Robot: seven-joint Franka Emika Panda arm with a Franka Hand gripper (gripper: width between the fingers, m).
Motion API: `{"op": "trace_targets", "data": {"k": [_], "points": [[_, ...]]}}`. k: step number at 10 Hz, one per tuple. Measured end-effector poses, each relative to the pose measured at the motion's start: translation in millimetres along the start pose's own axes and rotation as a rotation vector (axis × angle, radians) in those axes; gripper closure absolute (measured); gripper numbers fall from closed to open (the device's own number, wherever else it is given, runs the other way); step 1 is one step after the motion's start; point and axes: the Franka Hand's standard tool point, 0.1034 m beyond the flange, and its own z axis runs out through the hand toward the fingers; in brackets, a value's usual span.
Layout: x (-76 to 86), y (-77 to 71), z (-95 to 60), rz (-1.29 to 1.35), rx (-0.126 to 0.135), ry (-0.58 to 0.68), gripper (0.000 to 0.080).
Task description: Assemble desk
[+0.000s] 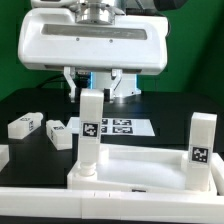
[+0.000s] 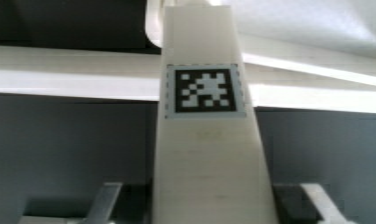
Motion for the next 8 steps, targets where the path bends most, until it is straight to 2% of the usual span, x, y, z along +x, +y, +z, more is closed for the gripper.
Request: {"op": "trace_targets", "data": {"k": [8], "points": [[-4.0, -1.9, 7.2, -0.005, -0.002, -0.005, 0.0509]]}}
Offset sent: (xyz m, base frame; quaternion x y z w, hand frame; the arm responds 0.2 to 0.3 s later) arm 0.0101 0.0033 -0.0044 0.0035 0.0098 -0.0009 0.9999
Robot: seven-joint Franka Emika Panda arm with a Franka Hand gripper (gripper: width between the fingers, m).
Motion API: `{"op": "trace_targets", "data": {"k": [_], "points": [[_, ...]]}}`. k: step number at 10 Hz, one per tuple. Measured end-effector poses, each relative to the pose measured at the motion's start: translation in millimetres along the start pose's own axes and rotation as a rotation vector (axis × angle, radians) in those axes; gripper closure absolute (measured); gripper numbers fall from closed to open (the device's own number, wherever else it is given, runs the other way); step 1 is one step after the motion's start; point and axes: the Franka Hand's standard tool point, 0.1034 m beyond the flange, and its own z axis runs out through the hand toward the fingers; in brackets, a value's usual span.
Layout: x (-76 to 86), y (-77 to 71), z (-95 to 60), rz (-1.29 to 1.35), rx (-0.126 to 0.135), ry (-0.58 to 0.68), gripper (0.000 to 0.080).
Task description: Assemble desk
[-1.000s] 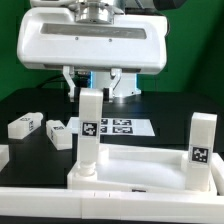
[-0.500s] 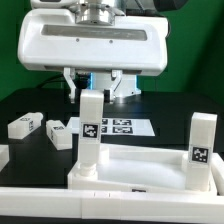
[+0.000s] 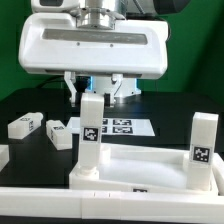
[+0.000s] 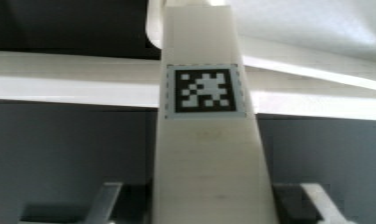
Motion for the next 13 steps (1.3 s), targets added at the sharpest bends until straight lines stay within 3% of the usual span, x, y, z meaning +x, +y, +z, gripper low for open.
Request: {"op": "trace_targets", "data": {"k": [9, 12, 13], "points": [[-4.7, -0.9, 6.1, -0.012, -0.043, 0.068, 0.0509], [-4.6, -0.6, 6.1, -0.011, -0.042, 0.068, 0.0509], [-4.7, -0.5, 6.1, -0.011, -0.042, 0.068, 0.0356]]}}
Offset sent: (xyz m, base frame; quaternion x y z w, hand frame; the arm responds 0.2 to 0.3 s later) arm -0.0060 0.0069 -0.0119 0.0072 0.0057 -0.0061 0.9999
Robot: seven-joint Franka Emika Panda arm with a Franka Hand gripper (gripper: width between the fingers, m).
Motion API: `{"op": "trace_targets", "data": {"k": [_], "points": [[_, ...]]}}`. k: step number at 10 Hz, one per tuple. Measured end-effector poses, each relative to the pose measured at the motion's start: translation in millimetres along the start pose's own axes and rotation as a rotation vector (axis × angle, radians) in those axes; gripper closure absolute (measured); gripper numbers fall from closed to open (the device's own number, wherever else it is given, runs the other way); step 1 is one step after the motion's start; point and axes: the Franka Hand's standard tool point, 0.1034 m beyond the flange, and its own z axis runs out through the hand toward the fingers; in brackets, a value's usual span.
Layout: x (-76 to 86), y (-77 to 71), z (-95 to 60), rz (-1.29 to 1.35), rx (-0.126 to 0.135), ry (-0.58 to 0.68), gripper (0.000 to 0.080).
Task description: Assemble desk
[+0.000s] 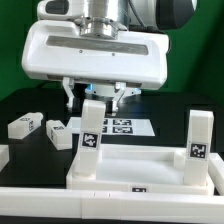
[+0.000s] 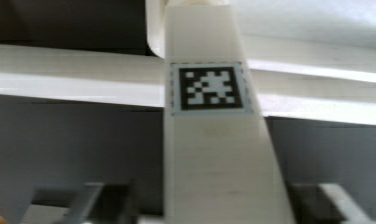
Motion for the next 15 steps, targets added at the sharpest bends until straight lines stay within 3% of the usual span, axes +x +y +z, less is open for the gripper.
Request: {"op": "trace_targets", "data": {"k": [1, 3, 7, 12, 13, 14, 15], "points": [[0.6, 0.7, -0.8, 0.001, 0.001, -0.002, 0.0201], [5.9, 4.9, -7.1, 0.005, 0.001, 0.001, 0.0161], [17.6, 10.0, -24.3, 0.017, 0.016, -0.003, 0.0150], [7.9, 10.1, -15.8, 0.025, 0.027, -0.043, 0.0150], [0.5, -0.1, -11.4, 0.062, 0.072, -0.133, 0.0150], [2.8, -7.0, -10.1, 0.063, 0.104, -0.210, 0.0150], [4.3, -8.4, -7.7, 0.058, 0.120, -0.265, 0.0150]]}}
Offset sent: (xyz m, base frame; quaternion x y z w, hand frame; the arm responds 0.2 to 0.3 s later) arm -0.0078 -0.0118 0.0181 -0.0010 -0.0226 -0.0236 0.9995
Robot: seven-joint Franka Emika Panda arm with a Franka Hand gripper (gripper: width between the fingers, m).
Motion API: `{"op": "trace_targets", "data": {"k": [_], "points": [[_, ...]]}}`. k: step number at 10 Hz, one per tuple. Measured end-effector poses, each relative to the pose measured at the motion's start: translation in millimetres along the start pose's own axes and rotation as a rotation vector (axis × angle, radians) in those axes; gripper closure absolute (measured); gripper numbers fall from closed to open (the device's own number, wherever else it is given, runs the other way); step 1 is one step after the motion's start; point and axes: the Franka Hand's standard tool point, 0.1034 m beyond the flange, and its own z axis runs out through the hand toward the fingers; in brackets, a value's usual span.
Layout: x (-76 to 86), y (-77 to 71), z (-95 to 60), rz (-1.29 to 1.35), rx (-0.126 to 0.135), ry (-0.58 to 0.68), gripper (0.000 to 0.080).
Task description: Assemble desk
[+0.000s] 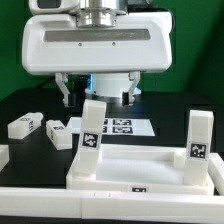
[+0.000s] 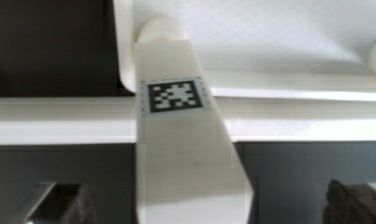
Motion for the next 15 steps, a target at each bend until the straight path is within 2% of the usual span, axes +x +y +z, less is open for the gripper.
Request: {"op": "trace_targets", "data": {"k": [2, 3, 4, 5, 6, 7, 13, 14, 15], "points": [[-4.7, -6.3, 1.2, 0.001, 0.045, -0.150, 0.0150], [-3.0, -7.9, 1.3, -0.003, 0.053, -0.175, 0.0150], [-3.3, -7.5, 2.1, -0.014, 0.046, -0.182, 0.0150], [-1.4, -3.1, 3.4, -0.063, -0.010, -0.180, 0.0150], [1.6, 0.4, 4.8, -0.066, -0.042, -0.167, 0.0150], [5.6, 0.7, 5.4, -0.063, -0.060, -0.148, 0.0150], [7.5, 2.8, 8.3, -0.073, -0.061, -0.136, 0.0150], [7.5, 2.8, 8.3, -0.073, -0.061, -0.136, 0.0268], [7.5, 2.8, 8.3, -0.073, -0.061, -0.136, 0.0442]]}}
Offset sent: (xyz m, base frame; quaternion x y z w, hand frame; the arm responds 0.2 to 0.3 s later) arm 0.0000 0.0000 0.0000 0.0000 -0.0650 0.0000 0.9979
